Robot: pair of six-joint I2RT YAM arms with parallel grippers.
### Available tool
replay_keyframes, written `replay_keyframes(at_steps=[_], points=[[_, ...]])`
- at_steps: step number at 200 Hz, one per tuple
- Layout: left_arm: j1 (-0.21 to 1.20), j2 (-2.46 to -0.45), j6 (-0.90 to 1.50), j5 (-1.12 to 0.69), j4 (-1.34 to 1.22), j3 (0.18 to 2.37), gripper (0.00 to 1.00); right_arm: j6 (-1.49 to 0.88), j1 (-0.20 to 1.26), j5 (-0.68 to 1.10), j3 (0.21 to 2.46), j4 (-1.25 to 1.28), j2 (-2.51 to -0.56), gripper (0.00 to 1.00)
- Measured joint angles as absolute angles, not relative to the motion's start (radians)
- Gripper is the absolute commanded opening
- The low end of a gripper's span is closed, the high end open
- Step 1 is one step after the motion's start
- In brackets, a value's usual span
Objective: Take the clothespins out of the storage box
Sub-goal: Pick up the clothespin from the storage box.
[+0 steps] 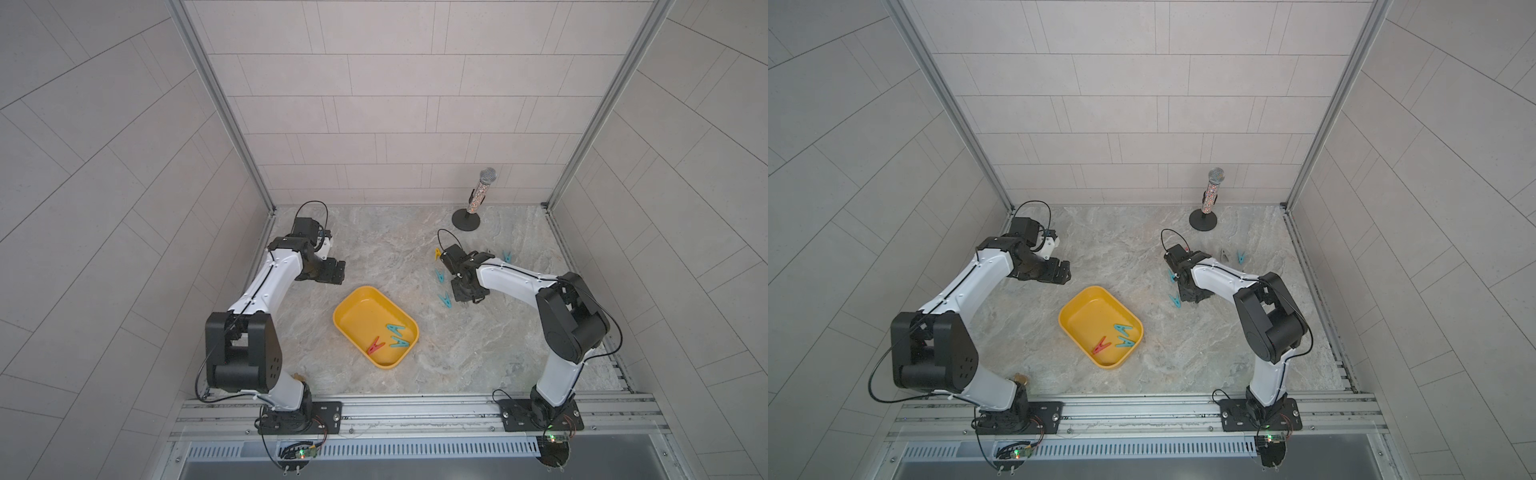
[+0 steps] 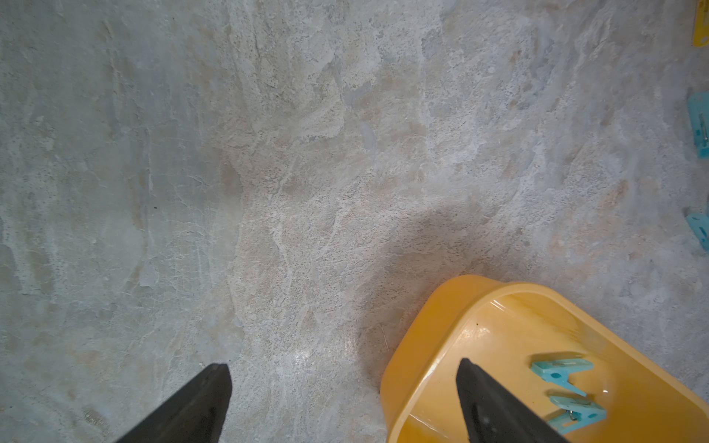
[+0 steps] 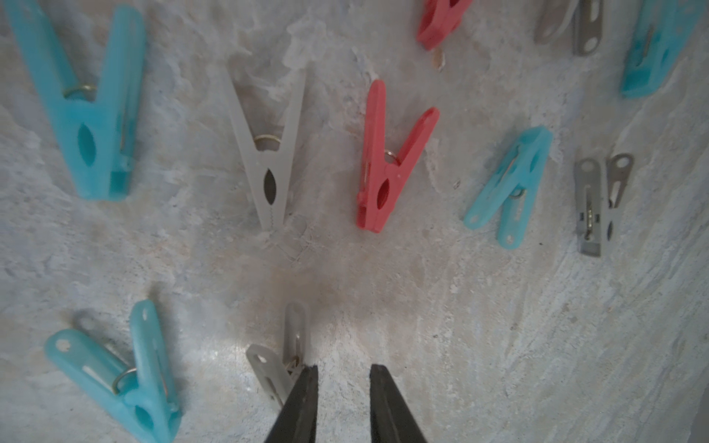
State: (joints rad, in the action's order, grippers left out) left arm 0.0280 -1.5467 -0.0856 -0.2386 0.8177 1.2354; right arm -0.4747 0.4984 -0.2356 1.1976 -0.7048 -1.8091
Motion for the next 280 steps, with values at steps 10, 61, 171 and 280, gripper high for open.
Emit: replay_keyframes(at_steps=[10, 61, 171, 280], points=[[0.028, -1.547, -0.086, -0.239, 0.818, 1.235, 1.00, -0.475, 0.503, -0.235, 1.203, -0.703, -1.819, 0.27], [0.027, -1.547, -0.086, -0.241, 0.818, 1.235, 1.00, -0.474, 0.516, -0.235, 1.217, -0.704, -1.829, 0.27], [0.004, -1.547, -0.075, -0.216, 0.814, 1.234, 1.00, -0.421, 0.600, -0.035, 1.233, -0.698, -1.510, 0.27], [-0.225, -1.529, 0.003, -0.178, 0.770, 1.217, 1.00, -0.177, 0.993, 0.228, 1.386, -0.647, -1.705, 0.30]])
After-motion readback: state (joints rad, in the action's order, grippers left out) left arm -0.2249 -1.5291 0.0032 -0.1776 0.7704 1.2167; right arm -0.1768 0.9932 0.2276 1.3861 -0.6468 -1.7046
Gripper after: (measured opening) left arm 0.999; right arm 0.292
